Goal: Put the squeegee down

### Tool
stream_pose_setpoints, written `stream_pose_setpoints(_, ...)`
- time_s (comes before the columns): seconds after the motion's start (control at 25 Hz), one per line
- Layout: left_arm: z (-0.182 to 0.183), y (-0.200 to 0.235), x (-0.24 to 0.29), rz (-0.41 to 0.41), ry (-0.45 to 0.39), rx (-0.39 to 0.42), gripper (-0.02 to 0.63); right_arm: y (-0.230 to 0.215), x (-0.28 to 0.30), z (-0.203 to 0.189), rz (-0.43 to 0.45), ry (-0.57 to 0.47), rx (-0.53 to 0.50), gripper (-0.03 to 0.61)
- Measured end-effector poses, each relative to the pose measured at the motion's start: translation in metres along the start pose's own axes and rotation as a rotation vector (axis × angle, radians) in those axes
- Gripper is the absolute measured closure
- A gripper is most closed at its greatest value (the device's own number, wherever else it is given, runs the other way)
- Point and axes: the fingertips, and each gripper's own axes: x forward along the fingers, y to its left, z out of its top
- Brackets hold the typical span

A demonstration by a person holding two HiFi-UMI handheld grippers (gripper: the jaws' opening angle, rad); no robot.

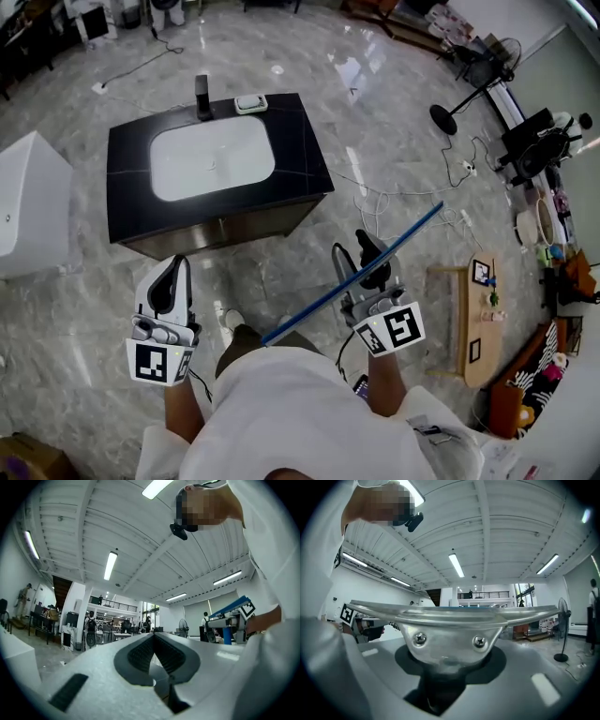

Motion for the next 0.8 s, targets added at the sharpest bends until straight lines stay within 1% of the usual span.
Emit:
stream_pose_setpoints(0.16, -0.015, 0.016, 0.035, 0.005, 0.027, -0.010, 0.614, -0.031, 0.036, -0.013, -0.011, 0.025, -0.021, 0.400)
stream_pose_setpoints(0.24, -0.020, 0.016, 0.055, 0.012, 0.036, -0.007, 0.614, -0.049, 0.054, -0.022, -0.005, 0.035, -0.011, 0.400)
stream_pose_setpoints(0.36, -0.023, 0.013, 0.085, 0.044, 0.052, 0.011, 0.614, -0.077, 0.080, -0.033, 0.028, 0.037, 0.029, 0.400)
stream_pose_setpoints(0.52, -0.024, 0.005, 0.134, 0.080, 0.071, 0.034, 0.614, -0.120, 0.120, -0.050, 0.081, 0.069, 0.037, 0.400)
stream_pose_setpoints(0.64, -0.028, -0.001, 0.163, 0.101, 0.091, 0.044, 0.614, -0.152, 0.153, -0.079, 0.112, 0.126, 0.067, 0.400)
stream_pose_setpoints(0.8, -0.035, -0.007, 0.185, 0.148, 0.127, 0.057, 0.614, -0.186, 0.199, -0.137, 0.131, 0.231, 0.080, 0.400)
